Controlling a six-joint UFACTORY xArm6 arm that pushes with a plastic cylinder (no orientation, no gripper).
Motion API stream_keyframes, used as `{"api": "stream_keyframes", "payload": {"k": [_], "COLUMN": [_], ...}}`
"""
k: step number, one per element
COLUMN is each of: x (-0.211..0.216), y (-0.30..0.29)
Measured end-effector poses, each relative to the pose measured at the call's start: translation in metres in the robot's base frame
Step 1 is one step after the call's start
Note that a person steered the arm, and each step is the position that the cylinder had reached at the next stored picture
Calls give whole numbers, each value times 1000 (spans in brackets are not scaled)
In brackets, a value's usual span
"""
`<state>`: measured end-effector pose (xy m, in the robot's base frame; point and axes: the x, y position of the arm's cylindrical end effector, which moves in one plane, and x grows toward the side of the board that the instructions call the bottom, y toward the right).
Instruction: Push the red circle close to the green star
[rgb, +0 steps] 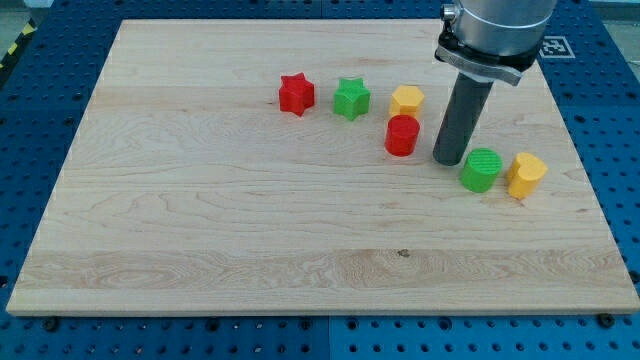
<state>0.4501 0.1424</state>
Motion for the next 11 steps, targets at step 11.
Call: {"api": "stream_keyframes", "payload": {"k": [11], "x": [-28], "y": [-6]}}
